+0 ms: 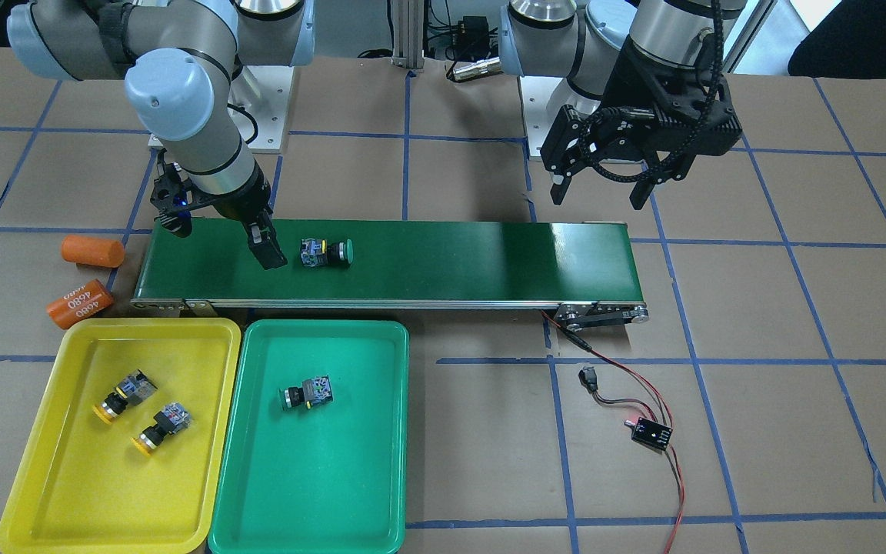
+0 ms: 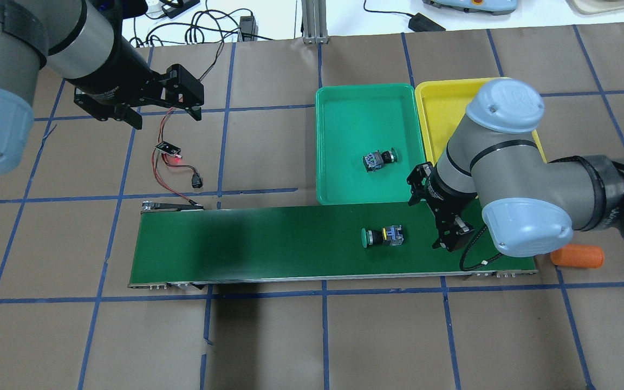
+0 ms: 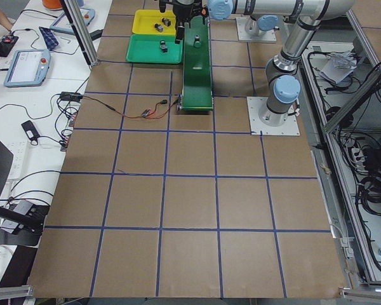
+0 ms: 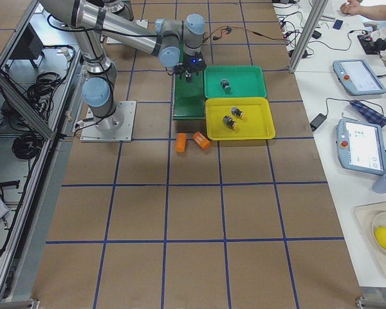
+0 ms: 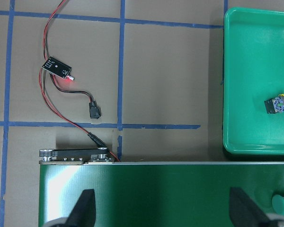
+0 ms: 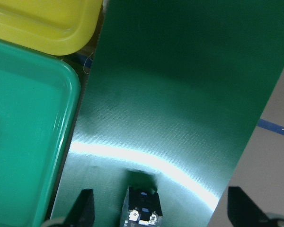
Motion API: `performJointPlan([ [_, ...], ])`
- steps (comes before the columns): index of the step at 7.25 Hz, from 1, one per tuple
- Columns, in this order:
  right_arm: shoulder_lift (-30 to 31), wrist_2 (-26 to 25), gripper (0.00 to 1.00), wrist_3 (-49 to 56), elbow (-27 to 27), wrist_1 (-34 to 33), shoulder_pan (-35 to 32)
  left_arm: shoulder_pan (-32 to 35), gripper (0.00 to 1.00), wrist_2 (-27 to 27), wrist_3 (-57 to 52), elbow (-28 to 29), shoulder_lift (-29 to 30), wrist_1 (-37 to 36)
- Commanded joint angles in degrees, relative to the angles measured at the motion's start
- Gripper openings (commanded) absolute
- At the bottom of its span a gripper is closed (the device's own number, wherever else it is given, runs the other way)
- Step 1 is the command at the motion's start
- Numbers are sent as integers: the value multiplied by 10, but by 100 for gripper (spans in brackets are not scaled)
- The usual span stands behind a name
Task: Sort buttons by color to trays
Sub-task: 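Grasp the green button on the belt with the right gripper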
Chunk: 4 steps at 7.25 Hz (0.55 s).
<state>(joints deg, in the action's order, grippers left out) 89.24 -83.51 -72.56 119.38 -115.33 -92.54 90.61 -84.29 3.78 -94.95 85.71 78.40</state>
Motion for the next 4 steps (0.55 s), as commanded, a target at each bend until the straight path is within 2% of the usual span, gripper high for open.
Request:
performJointPlan([
  [1,-19,-3,100,0,1,-19,-11,0,100,-1,0,-1,2,0],
  [4,-20,-2,100,-4,23,-27,-12,0,100,-1,0,-1,1,0],
])
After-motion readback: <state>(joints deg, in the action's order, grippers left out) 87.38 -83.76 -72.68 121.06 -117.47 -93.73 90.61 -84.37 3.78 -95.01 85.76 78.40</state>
